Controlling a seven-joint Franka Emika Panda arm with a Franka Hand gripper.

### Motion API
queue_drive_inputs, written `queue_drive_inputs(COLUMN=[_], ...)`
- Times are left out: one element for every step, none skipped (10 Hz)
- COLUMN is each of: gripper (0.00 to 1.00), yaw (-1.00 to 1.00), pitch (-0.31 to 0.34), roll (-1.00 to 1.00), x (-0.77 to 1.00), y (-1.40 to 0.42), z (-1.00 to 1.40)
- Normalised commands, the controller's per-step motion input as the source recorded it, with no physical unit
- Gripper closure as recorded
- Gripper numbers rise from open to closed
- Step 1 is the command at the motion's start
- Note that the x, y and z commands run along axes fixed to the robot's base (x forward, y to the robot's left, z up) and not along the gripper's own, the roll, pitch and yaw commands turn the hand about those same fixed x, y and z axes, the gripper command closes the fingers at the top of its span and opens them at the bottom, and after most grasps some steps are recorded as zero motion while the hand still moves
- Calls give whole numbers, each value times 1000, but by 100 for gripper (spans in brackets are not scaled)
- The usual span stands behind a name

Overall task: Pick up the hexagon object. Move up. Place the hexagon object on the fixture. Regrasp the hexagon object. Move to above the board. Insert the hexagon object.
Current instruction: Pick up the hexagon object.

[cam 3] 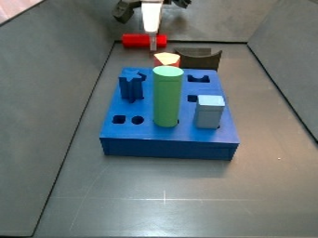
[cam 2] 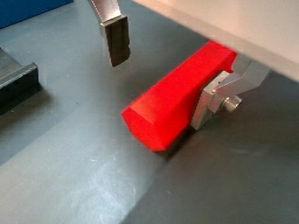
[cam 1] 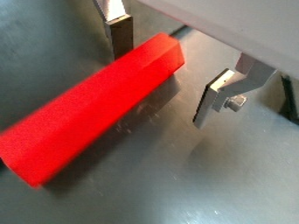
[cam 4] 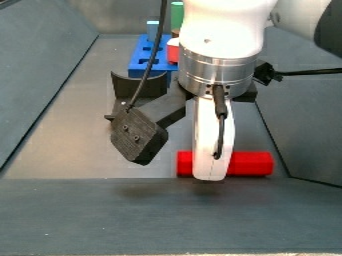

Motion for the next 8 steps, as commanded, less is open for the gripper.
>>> queue_drive_inputs(gripper=[0,0,0,0,0,0,0,100], yaw=[123,83,20,-126,-26,-83,0,0], pitch=[0,0,0,-34,0,-37,0,0], roll=[0,0,0,-14,-50,-80,0,0], x=[0,0,0,0,34,0,0,0], y=[-266,-200,-89,0,23,77,0,0], z=[-517,-377,-269,-37,-34,-14,0,0])
